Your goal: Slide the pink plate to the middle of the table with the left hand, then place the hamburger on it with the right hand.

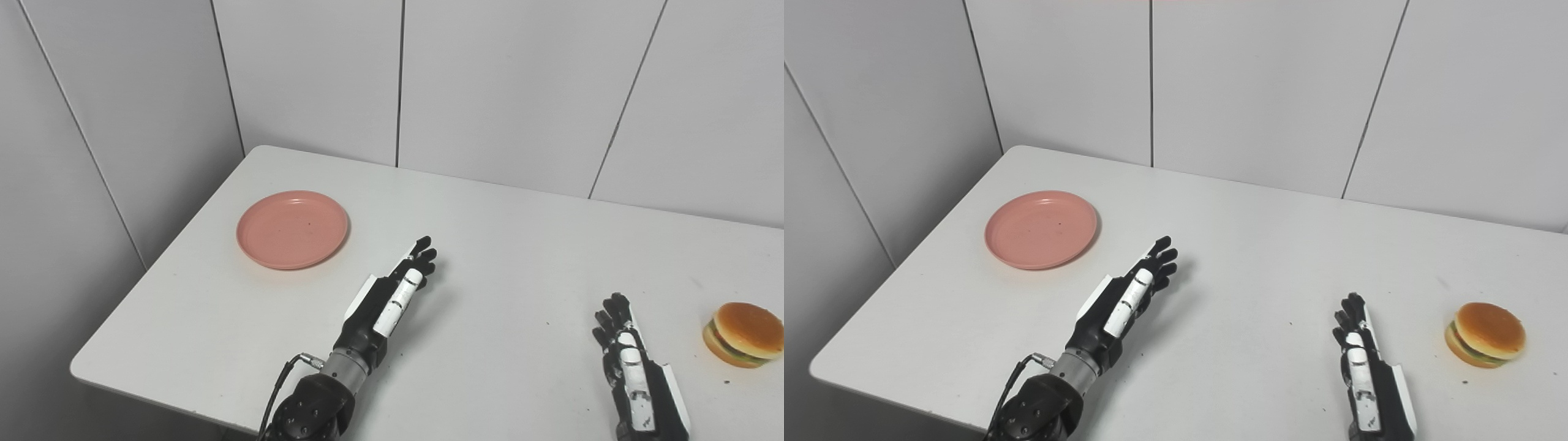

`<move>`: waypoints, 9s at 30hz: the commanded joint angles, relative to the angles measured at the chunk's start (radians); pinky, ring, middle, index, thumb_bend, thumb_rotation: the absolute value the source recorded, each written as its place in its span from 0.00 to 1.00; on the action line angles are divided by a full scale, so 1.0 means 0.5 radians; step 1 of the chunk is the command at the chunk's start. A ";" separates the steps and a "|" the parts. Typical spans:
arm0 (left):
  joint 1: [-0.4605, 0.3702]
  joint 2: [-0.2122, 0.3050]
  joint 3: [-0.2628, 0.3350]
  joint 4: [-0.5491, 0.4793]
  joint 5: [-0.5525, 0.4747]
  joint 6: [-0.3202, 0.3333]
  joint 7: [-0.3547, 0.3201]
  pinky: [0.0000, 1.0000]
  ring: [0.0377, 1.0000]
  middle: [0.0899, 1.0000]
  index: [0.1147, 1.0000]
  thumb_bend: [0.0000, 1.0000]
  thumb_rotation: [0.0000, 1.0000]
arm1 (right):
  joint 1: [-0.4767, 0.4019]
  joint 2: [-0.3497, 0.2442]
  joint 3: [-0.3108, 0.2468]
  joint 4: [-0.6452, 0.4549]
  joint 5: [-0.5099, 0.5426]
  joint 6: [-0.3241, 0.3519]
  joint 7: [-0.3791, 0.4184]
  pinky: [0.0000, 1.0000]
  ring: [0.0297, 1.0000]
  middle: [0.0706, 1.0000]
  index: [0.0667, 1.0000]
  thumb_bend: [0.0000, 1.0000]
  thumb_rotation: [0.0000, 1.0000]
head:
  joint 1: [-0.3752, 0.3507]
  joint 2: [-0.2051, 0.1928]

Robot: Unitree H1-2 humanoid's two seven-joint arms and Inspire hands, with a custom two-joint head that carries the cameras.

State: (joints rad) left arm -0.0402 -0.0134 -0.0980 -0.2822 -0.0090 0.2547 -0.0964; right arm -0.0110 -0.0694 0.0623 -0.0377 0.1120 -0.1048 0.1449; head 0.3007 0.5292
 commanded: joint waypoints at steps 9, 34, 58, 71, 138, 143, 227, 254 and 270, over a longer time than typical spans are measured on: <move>-0.286 0.096 0.157 -0.108 -0.118 0.103 -0.017 0.95 0.92 0.92 0.91 0.57 1.00 | 0.028 -0.027 -0.027 0.096 0.014 0.052 0.010 1.00 1.00 1.00 1.00 0.14 1.00 | 0.025 -0.005; -0.849 0.399 0.666 0.292 -0.450 0.200 0.047 0.93 0.90 0.90 0.88 0.54 1.00 | 0.033 -0.016 -0.027 0.096 0.015 0.041 -0.002 1.00 1.00 1.00 1.00 0.12 1.00 | 0.052 -0.025; -1.037 0.748 1.021 0.839 -0.703 0.123 0.069 0.94 0.92 0.91 0.89 0.51 1.00 | 0.038 -0.008 -0.044 0.100 0.022 0.051 -0.014 1.00 1.00 1.00 1.00 0.10 1.00 | 0.077 -0.068; -0.999 0.820 1.102 0.987 -0.740 0.086 0.091 0.90 0.89 0.88 0.88 0.47 1.00 | 0.051 -0.013 -0.043 0.047 0.016 0.104 -0.017 1.00 1.00 1.00 1.00 0.09 1.00 | 0.093 -0.055; -0.742 0.625 0.999 1.421 -0.772 -0.224 0.042 0.90 0.89 0.88 0.86 0.51 1.00 | 0.055 -0.021 -0.055 0.035 0.048 0.102 0.003 1.00 1.00 1.00 1.00 0.12 1.00 | 0.076 0.016; -0.743 0.587 0.945 1.402 -0.760 -0.190 0.048 0.91 0.89 0.88 0.87 0.51 1.00 | 0.055 -0.013 -0.051 0.033 0.038 0.100 -0.008 1.00 1.00 1.00 1.00 0.12 1.00 | 0.068 0.022; -0.571 -0.074 0.195 0.907 -0.681 0.105 -0.160 0.92 0.90 0.90 0.88 0.52 1.00 | 0.066 0.157 0.042 -0.138 -0.209 0.265 -0.125 1.00 1.00 1.00 1.00 0.17 1.00 | -0.487 0.249; -0.535 -0.102 0.248 0.906 -0.642 0.063 -0.156 0.93 0.91 0.90 0.89 0.51 1.00 | -0.055 0.023 -0.091 -0.378 -0.431 0.308 -0.258 1.00 0.98 0.99 1.00 0.31 1.00 | -0.706 0.251; -0.459 -0.038 0.309 0.879 -0.690 0.058 -0.221 0.92 0.89 0.90 0.90 0.51 1.00 | -0.312 -0.175 -0.168 -0.571 -0.625 0.440 -0.258 0.96 0.95 0.96 0.98 0.54 0.99 | -1.005 0.156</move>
State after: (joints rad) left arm -0.2822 -0.0432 0.0513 0.1578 -0.3498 0.2918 -0.2022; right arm -0.1210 -0.1429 -0.0076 -0.3021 -0.2006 0.1486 0.0243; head -0.1947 0.6121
